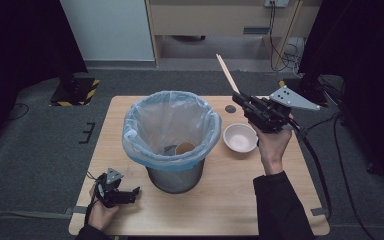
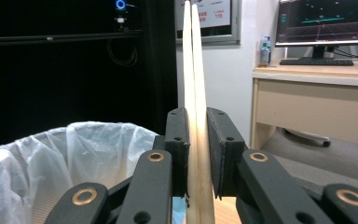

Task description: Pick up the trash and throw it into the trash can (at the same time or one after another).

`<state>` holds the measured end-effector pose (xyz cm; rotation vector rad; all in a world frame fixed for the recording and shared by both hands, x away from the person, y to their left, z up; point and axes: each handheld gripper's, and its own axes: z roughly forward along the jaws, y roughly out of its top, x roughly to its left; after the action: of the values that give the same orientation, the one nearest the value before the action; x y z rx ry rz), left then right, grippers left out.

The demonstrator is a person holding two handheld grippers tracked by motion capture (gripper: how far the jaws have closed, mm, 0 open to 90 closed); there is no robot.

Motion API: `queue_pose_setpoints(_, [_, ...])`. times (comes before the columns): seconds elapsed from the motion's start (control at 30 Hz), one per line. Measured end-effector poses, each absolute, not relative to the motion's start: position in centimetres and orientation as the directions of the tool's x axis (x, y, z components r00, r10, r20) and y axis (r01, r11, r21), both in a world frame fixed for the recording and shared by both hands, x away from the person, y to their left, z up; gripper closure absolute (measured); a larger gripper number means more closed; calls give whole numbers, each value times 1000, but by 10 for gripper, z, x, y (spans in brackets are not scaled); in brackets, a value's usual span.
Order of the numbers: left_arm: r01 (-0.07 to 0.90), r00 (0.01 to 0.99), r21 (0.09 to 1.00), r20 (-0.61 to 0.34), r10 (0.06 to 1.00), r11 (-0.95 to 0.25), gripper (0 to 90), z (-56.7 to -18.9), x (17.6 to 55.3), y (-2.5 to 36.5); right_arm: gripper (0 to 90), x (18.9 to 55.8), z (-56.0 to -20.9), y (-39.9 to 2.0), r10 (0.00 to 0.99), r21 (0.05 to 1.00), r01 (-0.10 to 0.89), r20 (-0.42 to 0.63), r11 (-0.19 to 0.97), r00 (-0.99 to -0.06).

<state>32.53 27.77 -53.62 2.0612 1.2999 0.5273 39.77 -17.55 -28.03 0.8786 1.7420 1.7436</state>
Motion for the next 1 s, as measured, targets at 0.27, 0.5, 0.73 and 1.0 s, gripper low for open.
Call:
queue_pose_setpoints(0.27, [647,431,697,-1,902,-309,0,-536,325,278,796,397,-275,-160,727,996,74,81,-42,-681])
queue_pose_setpoints(0.5, [647,431,697,-1,902,-309,0,-536,325,278,796,396,-271,-148,708,996,77,80,-36,-702])
queue_pose_setpoints(0.73, [647,431,697,-1,902,-309,0,-536,325,278,796,396,-270,-132,678,996,82,79,-28,-731])
queue_pose_setpoints(1.0, [647,431,697,-1,902,-308,0,-536,325,278,796,397,-272,-118,654,995,96,81,-13,-752])
